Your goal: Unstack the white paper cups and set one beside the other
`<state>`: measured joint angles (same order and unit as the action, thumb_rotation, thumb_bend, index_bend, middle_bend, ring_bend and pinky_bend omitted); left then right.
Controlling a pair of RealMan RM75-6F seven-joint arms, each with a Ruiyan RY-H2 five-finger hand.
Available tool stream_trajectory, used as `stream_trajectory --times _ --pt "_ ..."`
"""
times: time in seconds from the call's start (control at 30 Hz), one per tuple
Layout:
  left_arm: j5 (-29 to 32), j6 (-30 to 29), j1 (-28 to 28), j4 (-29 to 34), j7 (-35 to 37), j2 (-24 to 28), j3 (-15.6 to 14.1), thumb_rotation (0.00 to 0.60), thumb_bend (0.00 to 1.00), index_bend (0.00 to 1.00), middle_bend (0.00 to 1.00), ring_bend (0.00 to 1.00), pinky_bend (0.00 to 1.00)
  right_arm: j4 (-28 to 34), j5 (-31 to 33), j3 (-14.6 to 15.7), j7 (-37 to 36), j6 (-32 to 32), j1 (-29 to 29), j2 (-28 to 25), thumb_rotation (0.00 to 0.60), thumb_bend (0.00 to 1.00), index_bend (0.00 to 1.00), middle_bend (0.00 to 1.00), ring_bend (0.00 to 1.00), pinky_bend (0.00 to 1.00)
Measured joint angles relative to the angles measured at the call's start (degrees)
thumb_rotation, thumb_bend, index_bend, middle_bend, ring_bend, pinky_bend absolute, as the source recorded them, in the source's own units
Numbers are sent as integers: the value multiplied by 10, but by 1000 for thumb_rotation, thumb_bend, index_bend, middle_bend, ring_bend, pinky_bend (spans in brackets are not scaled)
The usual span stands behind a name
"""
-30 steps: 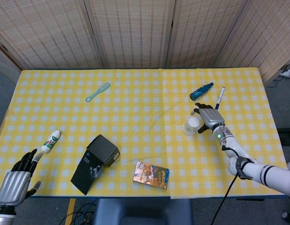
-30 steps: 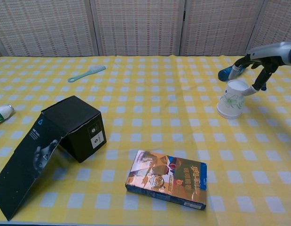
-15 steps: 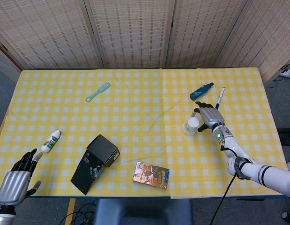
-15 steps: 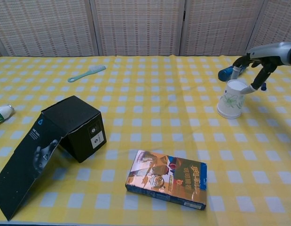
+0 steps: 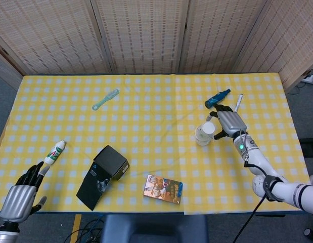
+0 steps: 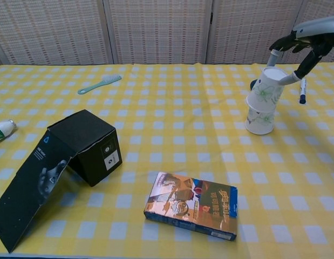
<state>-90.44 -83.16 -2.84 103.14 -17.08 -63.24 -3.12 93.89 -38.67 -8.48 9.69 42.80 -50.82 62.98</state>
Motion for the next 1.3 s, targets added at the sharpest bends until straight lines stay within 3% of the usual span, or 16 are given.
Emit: stream_trajectory --times 0.2,0.33,0.53,0.87,1.13,1.2,1.3 --pt "0 1 -1 2 -5 -3 1 600 317 0 0 0 229 90 -17 -24 -5 36 12 -71 600 266 395 27 0 0" --pt "-1 0 -1 4 -2 -2 1 600 317 0 0 0 229 112 -11 -32 3 42 9 -82 600 266 395 27 0 0" --pt "-7 -10 3 6 10 6 -1 600 317 0 0 0 229 74 10 -26 19 26 -12 -29 600 265 395 27 0 0" --pt "-28 -47 18 12 39 27 -3 600 317 0 0 0 229 -57 77 2 69 -8 -70 114 600 265 395 32 0 0" --pt "-56 -68 27 13 61 39 -10 600 317 0 0 0 229 -99 138 16 117 -4 -107 169 600 261 395 31 0 0" --pt "-61 -72 29 13 63 40 -11 600 317 0 0 0 229 -104 152 18 124 -4 -112 175 600 253 346 15 0 0" --pt "-64 -75 31 11 65 40 -10 600 317 0 0 0 229 -105 171 19 132 -5 -120 177 600 237 154 0 0 0"
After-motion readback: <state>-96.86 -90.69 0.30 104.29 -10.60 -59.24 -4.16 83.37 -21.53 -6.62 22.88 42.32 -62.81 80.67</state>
